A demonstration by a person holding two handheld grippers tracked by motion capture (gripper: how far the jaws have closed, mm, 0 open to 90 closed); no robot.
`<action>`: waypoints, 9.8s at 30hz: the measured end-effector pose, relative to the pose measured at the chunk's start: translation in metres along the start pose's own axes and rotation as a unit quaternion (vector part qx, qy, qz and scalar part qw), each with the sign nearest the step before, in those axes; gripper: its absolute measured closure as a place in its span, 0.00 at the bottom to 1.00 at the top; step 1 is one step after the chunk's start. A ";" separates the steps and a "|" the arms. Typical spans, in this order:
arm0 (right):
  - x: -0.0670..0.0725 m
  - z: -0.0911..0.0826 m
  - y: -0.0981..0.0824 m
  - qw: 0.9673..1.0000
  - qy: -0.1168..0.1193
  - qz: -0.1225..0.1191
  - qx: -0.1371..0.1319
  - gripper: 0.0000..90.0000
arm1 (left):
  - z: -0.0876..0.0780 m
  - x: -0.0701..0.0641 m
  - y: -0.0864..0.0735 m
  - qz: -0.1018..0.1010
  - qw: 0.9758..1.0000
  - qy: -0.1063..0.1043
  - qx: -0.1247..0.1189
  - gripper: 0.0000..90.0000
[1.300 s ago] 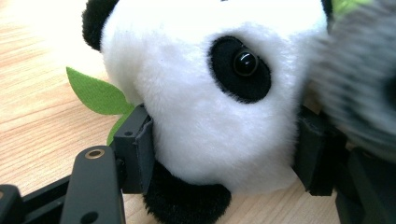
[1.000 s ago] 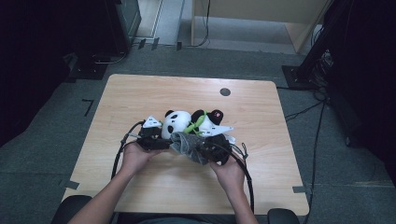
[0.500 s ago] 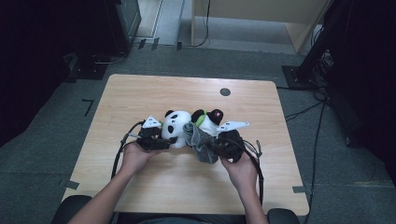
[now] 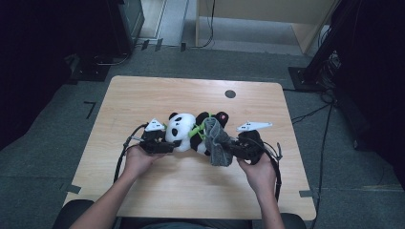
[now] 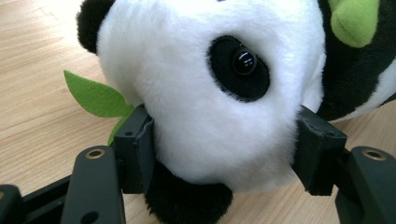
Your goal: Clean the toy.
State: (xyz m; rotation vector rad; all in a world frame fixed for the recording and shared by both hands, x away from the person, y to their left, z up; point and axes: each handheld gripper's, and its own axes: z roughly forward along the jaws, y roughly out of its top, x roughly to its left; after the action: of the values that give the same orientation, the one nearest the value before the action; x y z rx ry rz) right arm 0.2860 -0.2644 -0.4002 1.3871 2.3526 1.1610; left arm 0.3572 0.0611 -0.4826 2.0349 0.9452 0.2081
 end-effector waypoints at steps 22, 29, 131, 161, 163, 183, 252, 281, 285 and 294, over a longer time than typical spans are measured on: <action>-0.055 -0.004 0.002 0.998 -0.026 0.051 -0.011 0.89 | 0.000 0.001 0.000 -0.003 1.000 -0.001 -0.002 0.36; -0.080 -0.006 0.004 0.996 -0.046 0.067 -0.018 0.89 | -0.001 0.001 0.000 -0.001 1.000 -0.001 -0.002 0.36; -0.035 0.016 -0.020 0.997 -0.026 0.003 -0.070 0.33 | 0.001 0.005 0.003 -0.007 1.000 -0.009 -0.001 0.23; 0.007 0.064 -0.019 0.995 0.015 -0.080 -0.051 0.16 | 0.002 0.005 0.004 -0.008 1.000 -0.008 -0.002 0.22; 0.009 0.070 -0.019 0.995 0.006 -0.085 -0.052 0.14 | 0.002 0.005 0.004 -0.011 1.000 -0.008 -0.004 0.22; 0.005 0.078 -0.024 0.989 -0.050 -0.115 -0.072 0.58 | 0.003 0.007 0.008 -0.028 0.999 -0.015 -0.009 0.23; -0.030 0.032 0.029 0.985 0.128 -0.059 -0.098 0.40 | -0.037 0.010 0.022 0.040 0.994 -0.079 -0.065 0.60; -0.021 0.066 0.001 0.981 0.089 -0.139 -0.098 0.03 | -0.036 0.011 0.035 -0.054 0.992 -0.117 -0.008 0.54; -0.011 0.068 0.001 0.981 0.032 -0.175 -0.081 0.20 | -0.036 0.009 0.033 -0.061 0.992 -0.110 -0.011 0.50; -0.019 0.060 0.008 0.987 0.049 -0.131 -0.074 0.43 | -0.033 0.010 0.032 -0.012 0.994 -0.095 -0.050 0.21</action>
State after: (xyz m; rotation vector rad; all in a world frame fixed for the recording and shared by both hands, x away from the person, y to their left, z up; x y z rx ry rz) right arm 0.3316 -0.2452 -0.4404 0.9611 2.3686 1.3188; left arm 0.3661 0.0783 -0.4395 1.9121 0.8225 0.0464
